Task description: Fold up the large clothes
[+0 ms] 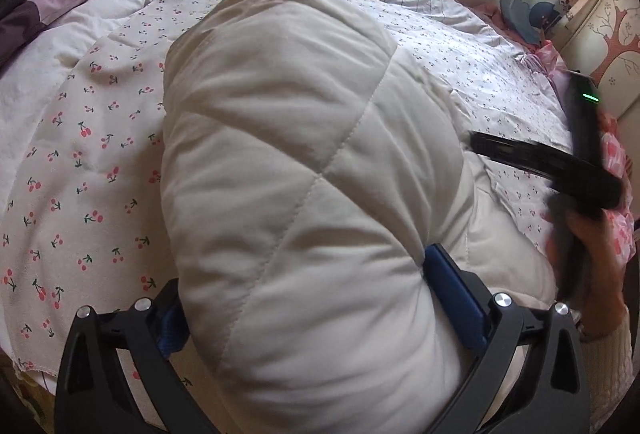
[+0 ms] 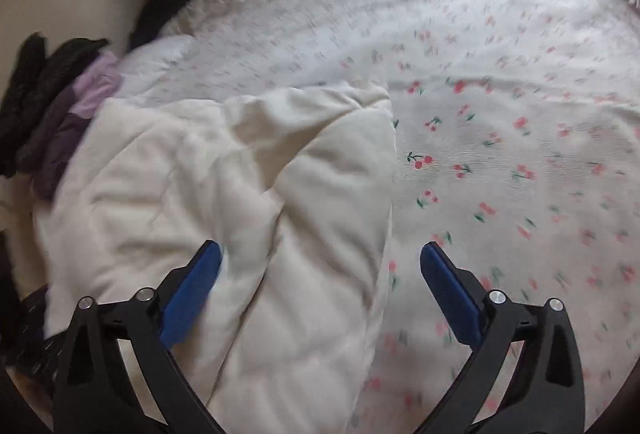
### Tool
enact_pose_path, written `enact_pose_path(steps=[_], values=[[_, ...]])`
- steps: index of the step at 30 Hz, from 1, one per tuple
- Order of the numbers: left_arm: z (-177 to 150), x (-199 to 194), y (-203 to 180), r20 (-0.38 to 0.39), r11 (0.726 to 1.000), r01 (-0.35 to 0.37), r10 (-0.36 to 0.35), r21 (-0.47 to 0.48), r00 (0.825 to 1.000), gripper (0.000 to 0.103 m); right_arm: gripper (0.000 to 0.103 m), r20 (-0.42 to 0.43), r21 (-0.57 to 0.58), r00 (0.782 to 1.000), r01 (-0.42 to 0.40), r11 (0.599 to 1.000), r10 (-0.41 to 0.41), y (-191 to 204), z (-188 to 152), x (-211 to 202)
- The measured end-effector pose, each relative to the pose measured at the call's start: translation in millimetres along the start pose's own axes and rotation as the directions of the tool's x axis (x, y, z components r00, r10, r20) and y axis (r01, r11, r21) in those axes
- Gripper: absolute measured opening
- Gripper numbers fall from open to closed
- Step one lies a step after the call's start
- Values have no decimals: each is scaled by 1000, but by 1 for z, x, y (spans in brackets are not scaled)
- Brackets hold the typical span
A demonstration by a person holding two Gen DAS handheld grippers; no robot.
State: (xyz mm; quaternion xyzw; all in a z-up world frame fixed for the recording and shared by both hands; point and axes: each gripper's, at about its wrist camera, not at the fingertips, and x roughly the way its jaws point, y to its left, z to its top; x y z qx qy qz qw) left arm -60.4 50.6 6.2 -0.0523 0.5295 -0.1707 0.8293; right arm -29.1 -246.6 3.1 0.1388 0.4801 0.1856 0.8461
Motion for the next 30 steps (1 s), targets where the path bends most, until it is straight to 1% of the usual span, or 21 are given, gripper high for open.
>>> enact_pose_path(steps=[1, 2, 3, 4, 6, 7, 9, 10, 12, 14, 16, 18, 19, 20, 21, 22, 23, 24, 25, 27, 30], values=[[-2, 1, 3, 7, 1000, 7, -7, -7, 1000, 98, 96, 16, -54, 1000, -3, 999, 4, 12, -15, -16], [-3, 2, 5, 13, 1000, 10, -9, -12, 1000, 98, 96, -16, -112, 998, 66, 991, -69, 21, -29, -15], [-4, 2, 5, 22, 1000, 8, -8, -17, 1000, 98, 96, -85, -194, 977, 176, 965, -195, 27, -49, 1], [-6, 2, 3, 25, 1000, 7, -7, -13, 1000, 98, 96, -111, -207, 968, 197, 958, -223, 23, -60, 15], [-10, 2, -8, 27, 999, -23, 22, 38, 999, 98, 96, -162, -125, 971, 159, 979, -178, 0, -72, 24], [-11, -2, -14, 40, 998, -46, 44, 50, 998, 98, 96, -192, -108, 964, 166, 980, -184, -7, -71, 22], [-13, -12, -18, 49, 998, -49, 46, 43, 998, 98, 96, -200, -93, 962, 171, 981, -187, -10, -68, 11], [-14, -15, -18, 54, 997, -54, 51, 46, 997, 98, 96, -178, -96, 964, 182, 979, -196, -6, -64, 1], [-14, -14, -14, 60, 998, -53, 50, 42, 997, 98, 96, -94, -95, 979, 173, 980, -182, 4, -52, -23], [-14, -11, -7, 60, 999, -39, 38, 19, 997, 98, 96, 8, -52, 995, 104, 993, -104, 13, -30, -45], [-15, -12, -7, 68, 999, -40, 39, 20, 997, 98, 96, 74, -24, 996, 45, 999, -43, 24, 1, -48], [-16, -11, -9, 76, 998, -50, 48, 27, 996, 98, 96, 91, -8, 996, 3, 1000, -2, 37, 31, -32], [-15, -11, -9, 77, 998, -51, 49, 29, 996, 98, 96, 94, 6, 995, -23, 1000, 22, 38, 39, -22], [-15, -11, -9, 78, 998, -51, 49, 32, 996, 98, 96, 84, 42, 996, -32, 999, 28, 34, 48, -2], [-17, -11, -8, 82, 998, -51, 48, 33, 996, 98, 96, 67, 78, 998, -16, 997, 11, 28, 52, 25], [-17, -11, -8, 86, 998, -50, 47, 36, 995, 98, 96, 44, 110, 999, -3, 994, -2, 15, 49, 55], [-16, -10, -9, 91, 998, -51, 47, 41, 995, 98, 97, 28, 144, 999, -26, 989, 22, 4, 42, 82], [-16, -7, -11, 95, 998, -53, 48, 47, 994, 98, 97, 63, 176, 996, -72, 982, 62, -6, 28, 96], [-15, -4, -12, 96, 996, -59, 53, 59, 994, 98, 96, 106, 198, 993, -75, 977, 55, -11, 21, 94], [-12, 0, -15, 102, 993, -78, 69, 85, 992, 98, 96, 126, 191, 992, -44, 981, 20, -5, 17, 86], [-12, 0, -11, 107, 994, -62, 52, 87, 993, 98, 96, 93, 222, 993, -96, 970, 77, -13, 21, 76]])
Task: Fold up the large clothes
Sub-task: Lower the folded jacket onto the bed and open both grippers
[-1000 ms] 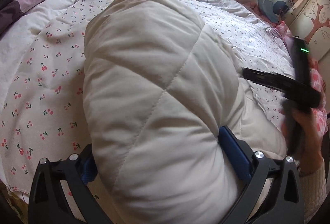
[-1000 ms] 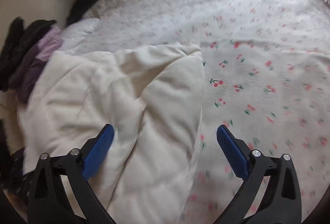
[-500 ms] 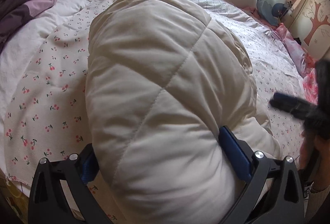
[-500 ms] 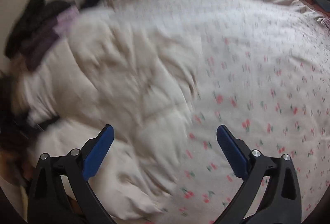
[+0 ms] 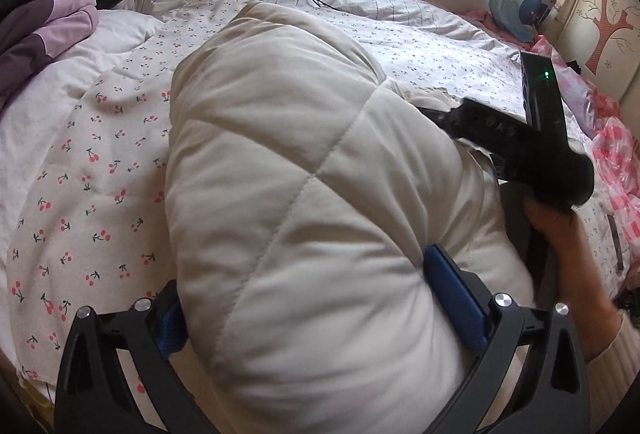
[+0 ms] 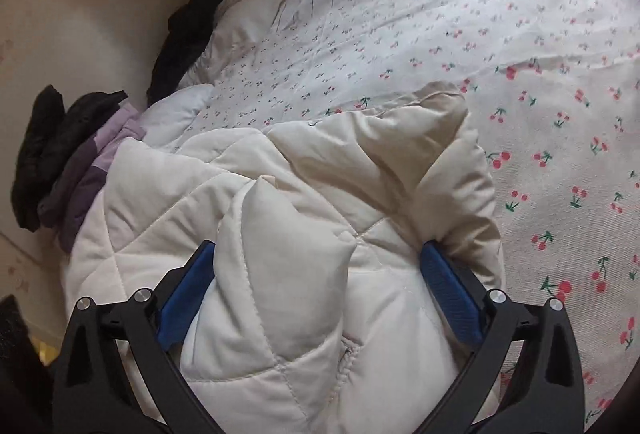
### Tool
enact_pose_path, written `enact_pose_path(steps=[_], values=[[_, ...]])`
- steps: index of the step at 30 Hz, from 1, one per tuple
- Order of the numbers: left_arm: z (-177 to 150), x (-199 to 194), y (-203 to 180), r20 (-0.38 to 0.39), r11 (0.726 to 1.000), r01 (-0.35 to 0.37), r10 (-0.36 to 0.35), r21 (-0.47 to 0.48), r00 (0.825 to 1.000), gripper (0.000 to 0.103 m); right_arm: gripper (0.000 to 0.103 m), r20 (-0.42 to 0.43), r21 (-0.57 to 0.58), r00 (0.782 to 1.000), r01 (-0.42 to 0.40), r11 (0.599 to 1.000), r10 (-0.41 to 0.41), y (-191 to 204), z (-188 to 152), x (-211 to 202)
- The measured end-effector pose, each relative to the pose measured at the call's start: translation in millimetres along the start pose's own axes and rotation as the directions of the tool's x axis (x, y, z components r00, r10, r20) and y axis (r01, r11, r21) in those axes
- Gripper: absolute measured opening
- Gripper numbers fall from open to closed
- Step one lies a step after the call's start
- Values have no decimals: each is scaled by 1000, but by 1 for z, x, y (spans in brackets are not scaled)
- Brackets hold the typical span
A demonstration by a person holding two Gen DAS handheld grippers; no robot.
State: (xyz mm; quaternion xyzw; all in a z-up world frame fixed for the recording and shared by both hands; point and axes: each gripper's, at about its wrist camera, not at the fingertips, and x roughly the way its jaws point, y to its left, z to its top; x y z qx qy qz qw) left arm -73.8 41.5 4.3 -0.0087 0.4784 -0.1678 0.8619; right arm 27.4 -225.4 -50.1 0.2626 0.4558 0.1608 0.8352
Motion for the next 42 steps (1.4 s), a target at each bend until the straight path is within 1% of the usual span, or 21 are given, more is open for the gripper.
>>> enact_pose_path(steps=[1, 3, 6, 8, 9, 10, 11, 12, 14, 15, 18, 21, 23, 24, 27, 28, 30, 33, 37, 40, 42], values=[[-1, -1, 2, 4, 1000, 4, -4, -3, 1000, 98, 96, 10, -2, 1000, 12, 1000, -12, 4, 0, -14], [-3, -3, 6, 14, 1000, 13, -13, -13, 1000, 98, 96, 50, -53, 998, 25, 998, -23, 19, -6, -42], [-8, -7, 7, 31, 1000, 15, -14, -25, 999, 98, 96, 74, -166, 997, 39, 985, -27, 47, -37, -86], [-11, -9, 5, 40, 999, 4, -2, -34, 999, 98, 96, 96, -249, 991, 114, 962, -92, 63, -65, -104], [-12, -12, 4, 47, 999, -6, 8, -39, 999, 98, 96, 110, -266, 985, 156, 951, -130, 64, -78, -109], [-14, -14, 3, 55, 999, -14, 17, -44, 998, 98, 96, 112, -265, 977, 207, 942, -183, 61, -91, -109], [-16, -17, 1, 62, 998, -23, 26, -52, 998, 98, 96, 95, -258, 968, 251, 933, -234, 53, -101, -102], [-18, -20, 0, 68, 998, -31, 35, -59, 997, 98, 96, 69, -250, 963, 270, 930, -261, 44, -111, -95], [-19, -25, -4, 65, 997, -44, 48, -57, 997, 98, 96, 11, -147, 982, 185, 972, -186, 19, -117, -85], [-21, -30, -9, 71, 997, -68, 71, -47, 995, 98, 96, -10, -108, 985, 168, 980, -170, 15, -116, -85], [-25, -52, -21, 103, 993, -117, 119, -30, 988, 98, 96, 5, -148, 979, 204, 968, -205, 30, -111, -100], [-32, -77, -31, 141, 992, -125, 124, -4, 982, 98, 96, 36, -173, 971, 240, 955, -237, 47, -115, -123], [-36, -87, -32, 149, 992, -124, 123, -1, 981, 98, 96, 52, -191, 967, 253, 948, -248, 58, -124, -139], [-40, -93, -31, 142, 994, -111, 112, -12, 984, 98, 96, 58, -204, 966, 259, 944, -253, 65, -130, -149], [-48, -103, -23, 88, 994, -64, 72, -88, 994, 98, 96, 64, -274, 948, 318, 908, -312, 88, -148, -164], [-50, -107, -23, 76, 992, -59, 68, -110, 995, 98, 96, 69, -289, 944, 328, 899, -322, 93, -152, -169], [-56, -119, -26, 79, 989, -62, 73, -132, 994, 98, 96, 64, -308, 940, 339, 889, -336, 103, -160, -177], [-62, -132, -37, 80, 992, -56, 65, -111, 995, 98, 96, 40, -337, 919, 382, 861, -392, 114, -166, -180], [-65, -135, -48, 39, 993, -91, 94, -78, 995, 98, 96, 69, -366, 897, 430, 826, -436, 126, -172, -187], [-66, -133, -49, 13, 990, -110, 111, -88, 994, 98, 96, 67, -385, 887, 445, 808, -456, 134, -170, -189], [-66, -132, -49, 5, 989, -119, 120, -84, 993, 98, 96, 57, -396, 888, 439, 807, -456, 137, -168, -186]])
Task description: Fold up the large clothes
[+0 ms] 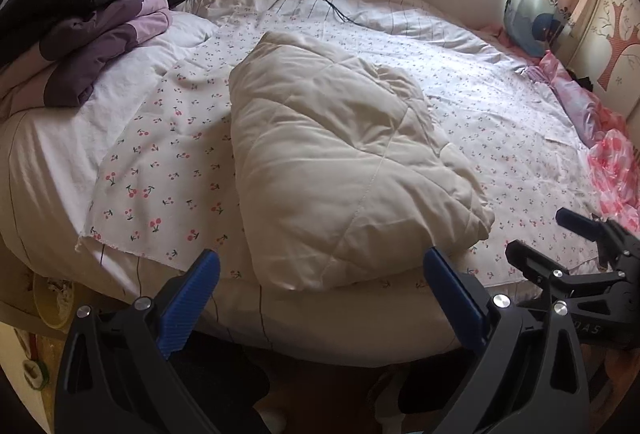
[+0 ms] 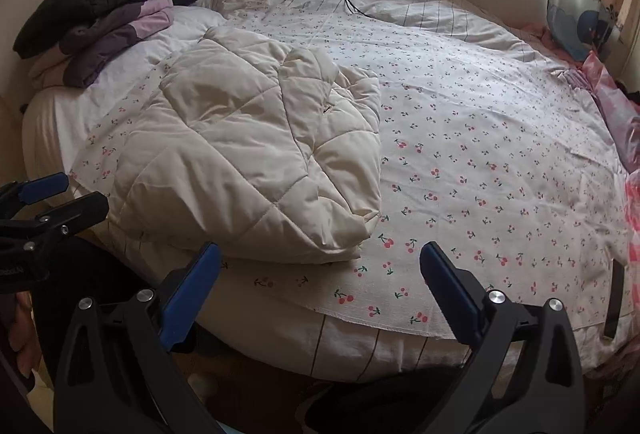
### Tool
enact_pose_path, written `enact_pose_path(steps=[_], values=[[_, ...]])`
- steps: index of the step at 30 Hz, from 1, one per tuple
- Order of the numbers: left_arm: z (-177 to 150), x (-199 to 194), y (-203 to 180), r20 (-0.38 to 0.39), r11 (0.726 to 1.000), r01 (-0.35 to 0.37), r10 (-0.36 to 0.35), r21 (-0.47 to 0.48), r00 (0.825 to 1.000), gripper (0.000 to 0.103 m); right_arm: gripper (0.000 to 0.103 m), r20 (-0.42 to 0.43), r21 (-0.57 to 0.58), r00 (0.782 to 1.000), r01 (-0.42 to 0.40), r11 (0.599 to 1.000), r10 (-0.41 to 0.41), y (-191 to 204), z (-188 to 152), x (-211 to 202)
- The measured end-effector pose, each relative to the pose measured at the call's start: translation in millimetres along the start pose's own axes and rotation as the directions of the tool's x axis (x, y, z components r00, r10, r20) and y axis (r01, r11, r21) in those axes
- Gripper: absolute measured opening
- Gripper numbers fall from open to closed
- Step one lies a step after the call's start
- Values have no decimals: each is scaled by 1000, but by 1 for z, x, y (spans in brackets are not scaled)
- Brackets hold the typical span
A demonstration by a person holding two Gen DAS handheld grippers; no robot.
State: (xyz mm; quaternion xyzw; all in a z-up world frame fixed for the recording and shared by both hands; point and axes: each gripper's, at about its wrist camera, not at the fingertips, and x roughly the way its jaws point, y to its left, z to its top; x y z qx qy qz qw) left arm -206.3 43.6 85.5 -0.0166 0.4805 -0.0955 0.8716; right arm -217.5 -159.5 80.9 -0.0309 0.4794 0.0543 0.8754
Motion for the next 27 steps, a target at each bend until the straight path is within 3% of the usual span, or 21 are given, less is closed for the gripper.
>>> enact_pose_path(steps=[14, 27], values=[[18, 16, 15, -22, 998, -21, 20, -52, 1000, 98, 96, -42, 14, 998, -52, 999, 53, 8, 26, 33], [17, 21, 14, -37, 998, -16, 14, -57, 999, 98, 96, -59, 30, 996, -68, 997, 69, 6, 25, 40]])
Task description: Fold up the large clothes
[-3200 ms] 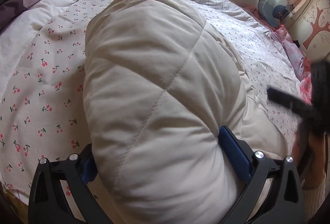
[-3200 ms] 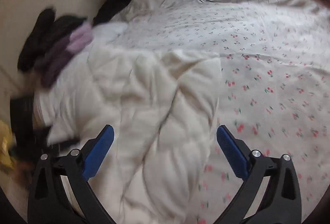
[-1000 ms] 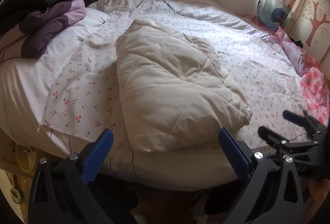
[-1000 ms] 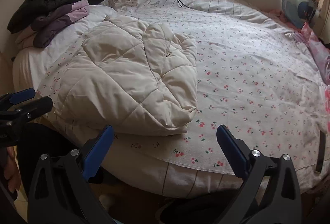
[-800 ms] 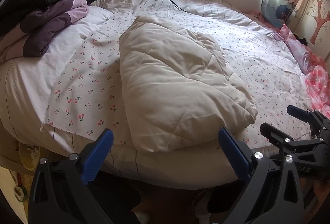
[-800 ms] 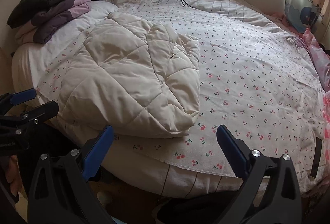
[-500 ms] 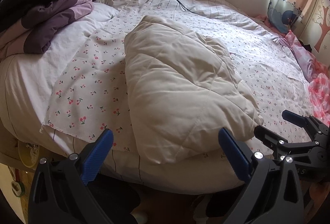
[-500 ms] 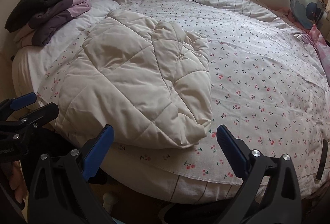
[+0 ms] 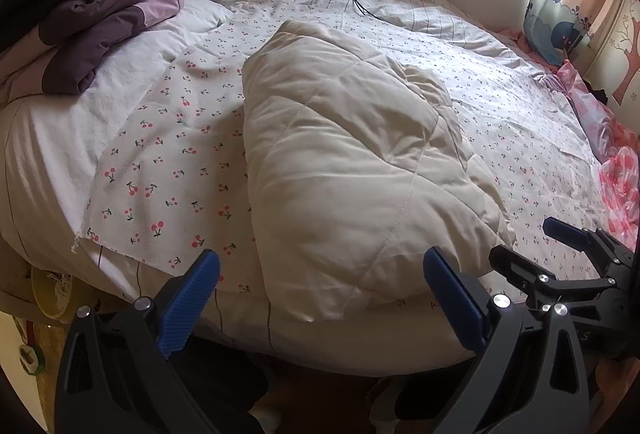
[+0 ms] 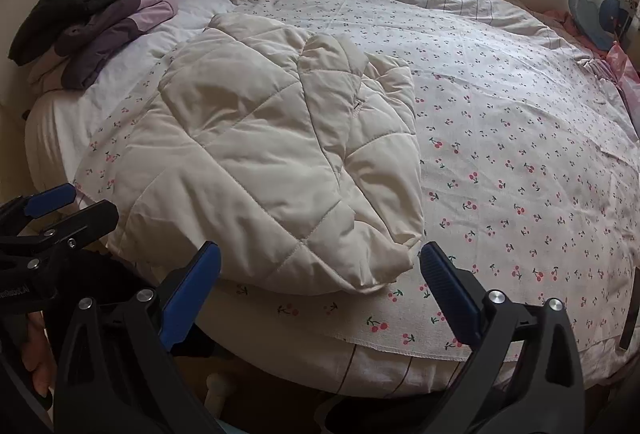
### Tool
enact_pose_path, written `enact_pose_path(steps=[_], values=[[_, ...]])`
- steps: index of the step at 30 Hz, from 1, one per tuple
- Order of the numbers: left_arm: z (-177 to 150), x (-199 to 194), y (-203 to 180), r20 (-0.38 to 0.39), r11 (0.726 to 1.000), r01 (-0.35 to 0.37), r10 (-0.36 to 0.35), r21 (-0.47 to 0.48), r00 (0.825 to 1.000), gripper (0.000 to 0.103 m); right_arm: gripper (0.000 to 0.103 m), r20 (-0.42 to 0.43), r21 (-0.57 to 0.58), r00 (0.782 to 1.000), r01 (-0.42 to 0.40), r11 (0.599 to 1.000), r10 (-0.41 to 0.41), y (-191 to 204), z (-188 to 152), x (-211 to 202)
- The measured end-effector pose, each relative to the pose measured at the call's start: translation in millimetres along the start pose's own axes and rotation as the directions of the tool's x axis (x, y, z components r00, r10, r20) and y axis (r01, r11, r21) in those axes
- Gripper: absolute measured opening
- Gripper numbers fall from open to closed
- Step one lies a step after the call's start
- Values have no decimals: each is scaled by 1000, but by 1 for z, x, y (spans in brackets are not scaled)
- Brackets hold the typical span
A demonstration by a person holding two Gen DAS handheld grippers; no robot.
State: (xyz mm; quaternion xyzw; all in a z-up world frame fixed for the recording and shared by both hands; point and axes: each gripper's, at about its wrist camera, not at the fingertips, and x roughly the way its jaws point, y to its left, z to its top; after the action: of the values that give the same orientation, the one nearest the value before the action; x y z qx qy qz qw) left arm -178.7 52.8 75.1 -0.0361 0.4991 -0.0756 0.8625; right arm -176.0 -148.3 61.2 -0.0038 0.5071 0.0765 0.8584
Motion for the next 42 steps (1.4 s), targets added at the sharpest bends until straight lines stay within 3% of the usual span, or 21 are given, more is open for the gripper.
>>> enact_pose_path(steps=[42], values=[[-5, -3, -4, 0, 1000, 1, -1, 6, 1000, 98, 96, -26, 7, 999, -34, 999, 34, 9, -9, 4]])
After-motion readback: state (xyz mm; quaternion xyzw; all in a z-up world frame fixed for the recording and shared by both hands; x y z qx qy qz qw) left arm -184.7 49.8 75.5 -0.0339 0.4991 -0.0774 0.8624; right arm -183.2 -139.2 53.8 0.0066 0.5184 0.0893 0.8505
